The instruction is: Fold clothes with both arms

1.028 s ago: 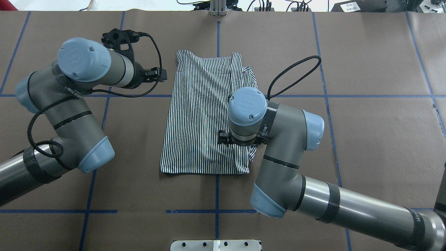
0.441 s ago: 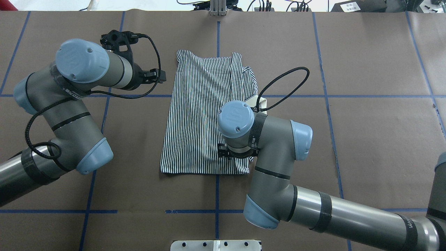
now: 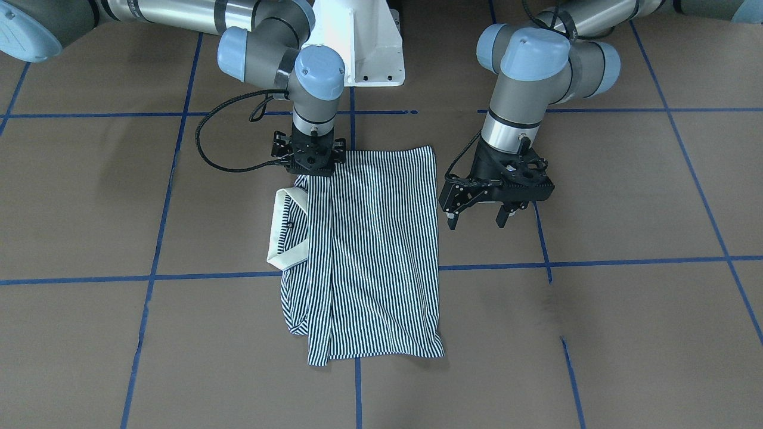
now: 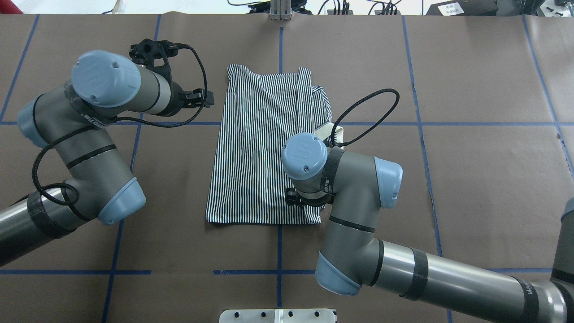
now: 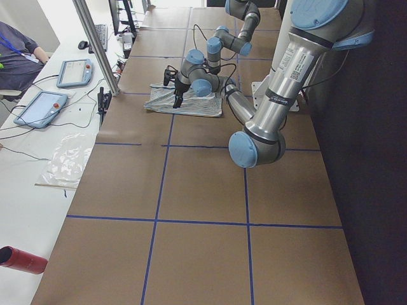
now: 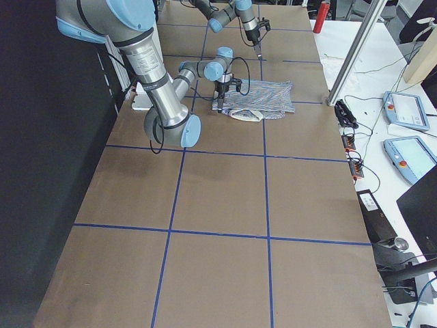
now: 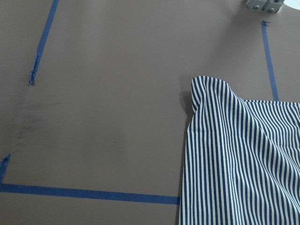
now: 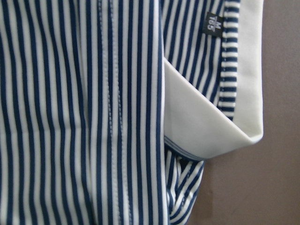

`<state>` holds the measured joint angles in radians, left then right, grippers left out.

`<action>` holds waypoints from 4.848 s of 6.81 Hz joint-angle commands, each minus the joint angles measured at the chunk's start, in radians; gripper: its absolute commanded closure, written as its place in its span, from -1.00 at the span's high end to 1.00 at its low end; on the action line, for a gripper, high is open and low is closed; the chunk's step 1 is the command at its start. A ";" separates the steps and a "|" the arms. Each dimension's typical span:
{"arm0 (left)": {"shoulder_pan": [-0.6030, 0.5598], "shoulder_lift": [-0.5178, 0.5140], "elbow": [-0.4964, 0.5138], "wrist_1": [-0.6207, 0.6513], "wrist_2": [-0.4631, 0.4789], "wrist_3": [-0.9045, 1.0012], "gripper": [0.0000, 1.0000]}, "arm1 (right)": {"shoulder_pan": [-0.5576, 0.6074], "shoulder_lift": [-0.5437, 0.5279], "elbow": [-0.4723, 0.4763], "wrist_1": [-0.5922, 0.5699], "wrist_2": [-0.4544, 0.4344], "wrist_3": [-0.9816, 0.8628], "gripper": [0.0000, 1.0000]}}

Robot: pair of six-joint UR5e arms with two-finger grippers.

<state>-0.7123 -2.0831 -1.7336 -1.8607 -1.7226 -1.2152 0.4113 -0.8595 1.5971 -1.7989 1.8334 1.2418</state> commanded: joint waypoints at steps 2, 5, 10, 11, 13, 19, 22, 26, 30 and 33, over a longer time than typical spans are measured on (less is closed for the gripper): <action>0.002 -0.002 0.000 -0.006 0.000 -0.004 1.00 | 0.040 -0.027 0.030 -0.088 0.000 -0.021 1.00; 0.016 -0.003 -0.001 -0.006 0.002 -0.026 1.00 | 0.082 -0.217 0.183 -0.089 -0.002 -0.079 1.00; 0.016 -0.003 -0.006 -0.006 0.000 -0.020 1.00 | 0.168 0.083 -0.079 0.020 -0.002 -0.252 1.00; 0.016 0.000 -0.004 -0.006 0.000 -0.017 1.00 | 0.172 0.108 -0.153 0.095 -0.003 -0.257 1.00; 0.016 0.000 -0.006 -0.006 0.000 -0.017 1.00 | 0.181 0.236 -0.341 0.118 -0.037 -0.321 1.00; 0.016 0.000 0.000 -0.009 0.002 -0.015 1.00 | 0.187 0.220 -0.399 0.119 -0.034 -0.340 1.00; 0.017 -0.002 0.000 -0.011 0.002 -0.017 1.00 | 0.214 0.194 -0.388 0.116 -0.019 -0.372 1.00; 0.017 -0.012 0.000 -0.009 0.002 -0.018 1.00 | 0.309 -0.117 -0.109 0.119 0.010 -0.534 1.00; 0.017 0.001 0.003 -0.008 -0.071 -0.039 1.00 | 0.348 0.019 -0.105 0.121 0.149 -0.535 1.00; 0.089 0.023 -0.023 0.000 -0.120 -0.311 1.00 | 0.337 0.068 -0.122 0.128 0.181 -0.418 1.00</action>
<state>-0.6511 -2.0576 -1.7453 -1.8663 -1.8380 -1.4590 0.7525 -0.8189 1.5166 -1.6766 2.0135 0.8078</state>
